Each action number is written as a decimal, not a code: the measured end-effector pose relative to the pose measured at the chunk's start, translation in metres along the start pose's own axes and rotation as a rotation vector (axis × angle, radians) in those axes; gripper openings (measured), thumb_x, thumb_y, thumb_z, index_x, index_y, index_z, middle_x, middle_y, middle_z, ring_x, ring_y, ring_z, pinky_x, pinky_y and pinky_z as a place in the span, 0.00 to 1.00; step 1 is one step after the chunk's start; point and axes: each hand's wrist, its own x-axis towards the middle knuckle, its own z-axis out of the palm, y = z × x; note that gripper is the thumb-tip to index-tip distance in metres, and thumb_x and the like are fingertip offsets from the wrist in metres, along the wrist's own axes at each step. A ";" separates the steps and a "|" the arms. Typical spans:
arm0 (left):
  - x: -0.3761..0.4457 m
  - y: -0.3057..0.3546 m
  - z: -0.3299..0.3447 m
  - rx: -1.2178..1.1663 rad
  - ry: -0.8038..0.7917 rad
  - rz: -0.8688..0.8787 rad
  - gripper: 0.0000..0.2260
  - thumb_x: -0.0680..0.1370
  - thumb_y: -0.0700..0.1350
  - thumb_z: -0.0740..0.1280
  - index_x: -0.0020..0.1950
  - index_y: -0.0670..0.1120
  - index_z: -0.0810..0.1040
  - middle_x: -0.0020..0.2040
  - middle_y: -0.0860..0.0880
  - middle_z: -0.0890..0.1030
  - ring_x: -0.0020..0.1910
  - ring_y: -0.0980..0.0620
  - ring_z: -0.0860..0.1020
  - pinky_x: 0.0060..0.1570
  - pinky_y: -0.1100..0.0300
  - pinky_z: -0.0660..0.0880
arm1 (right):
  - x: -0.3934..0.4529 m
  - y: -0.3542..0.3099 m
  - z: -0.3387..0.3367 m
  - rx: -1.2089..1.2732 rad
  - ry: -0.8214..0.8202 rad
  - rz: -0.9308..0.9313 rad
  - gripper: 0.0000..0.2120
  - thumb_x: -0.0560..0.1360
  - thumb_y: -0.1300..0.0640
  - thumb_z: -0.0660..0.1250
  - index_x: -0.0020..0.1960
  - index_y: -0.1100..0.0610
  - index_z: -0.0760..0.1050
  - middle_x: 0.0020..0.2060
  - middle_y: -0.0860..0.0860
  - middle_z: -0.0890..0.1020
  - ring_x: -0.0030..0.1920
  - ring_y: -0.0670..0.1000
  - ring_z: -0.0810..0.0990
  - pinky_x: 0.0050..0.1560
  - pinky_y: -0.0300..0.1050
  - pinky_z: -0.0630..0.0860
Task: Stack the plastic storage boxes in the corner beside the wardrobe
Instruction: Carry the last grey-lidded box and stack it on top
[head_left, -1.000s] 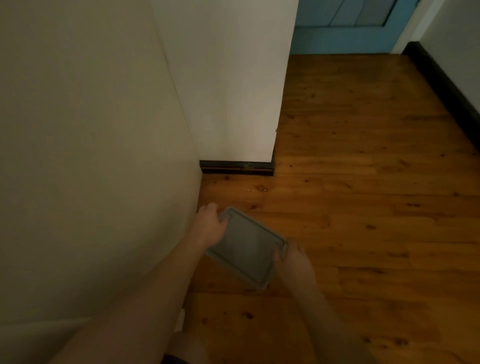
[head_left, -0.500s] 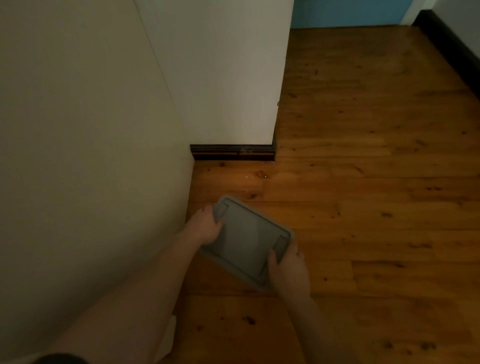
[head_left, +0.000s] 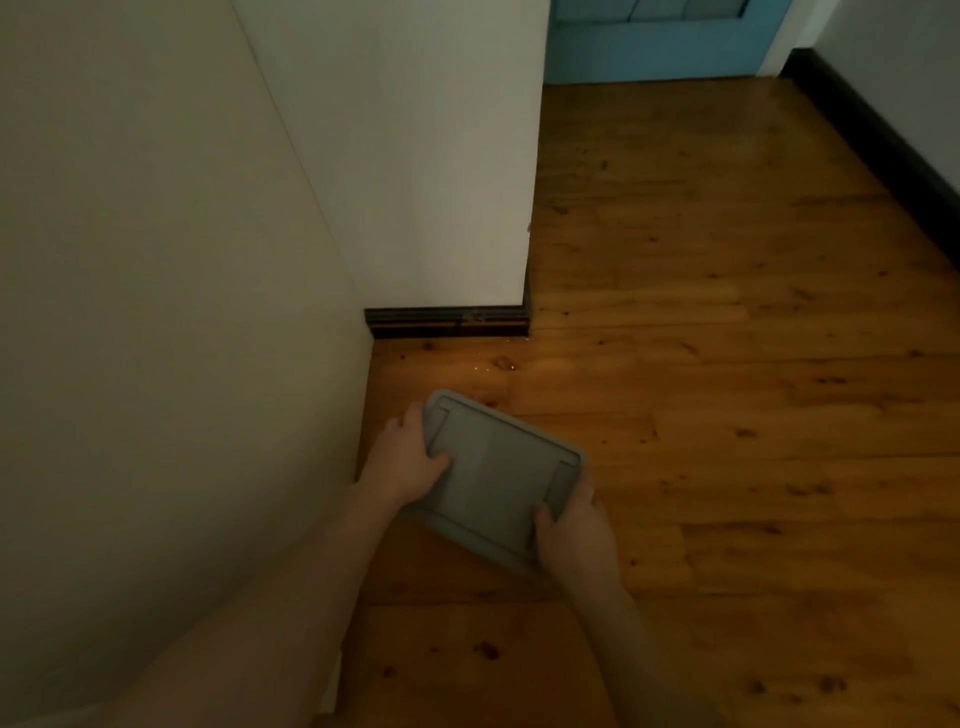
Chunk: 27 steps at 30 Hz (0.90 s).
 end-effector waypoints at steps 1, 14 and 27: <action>-0.004 0.006 -0.006 -0.005 0.010 0.012 0.39 0.75 0.56 0.69 0.79 0.49 0.52 0.70 0.40 0.67 0.67 0.40 0.70 0.65 0.47 0.70 | -0.001 -0.003 -0.009 -0.006 0.008 -0.009 0.38 0.80 0.48 0.62 0.80 0.52 0.42 0.66 0.57 0.70 0.59 0.58 0.76 0.54 0.52 0.77; -0.092 0.127 -0.137 -0.133 0.184 0.125 0.36 0.69 0.67 0.66 0.69 0.48 0.66 0.62 0.46 0.75 0.59 0.44 0.76 0.56 0.48 0.75 | -0.061 -0.091 -0.182 -0.107 0.209 -0.147 0.35 0.80 0.44 0.58 0.79 0.57 0.49 0.63 0.58 0.72 0.57 0.58 0.77 0.50 0.50 0.76; -0.263 0.288 -0.372 -0.180 0.318 0.168 0.25 0.73 0.64 0.66 0.61 0.49 0.72 0.52 0.48 0.79 0.50 0.48 0.77 0.50 0.50 0.78 | -0.220 -0.254 -0.426 -0.137 0.363 -0.218 0.32 0.80 0.42 0.58 0.77 0.58 0.56 0.64 0.56 0.74 0.61 0.57 0.75 0.54 0.49 0.75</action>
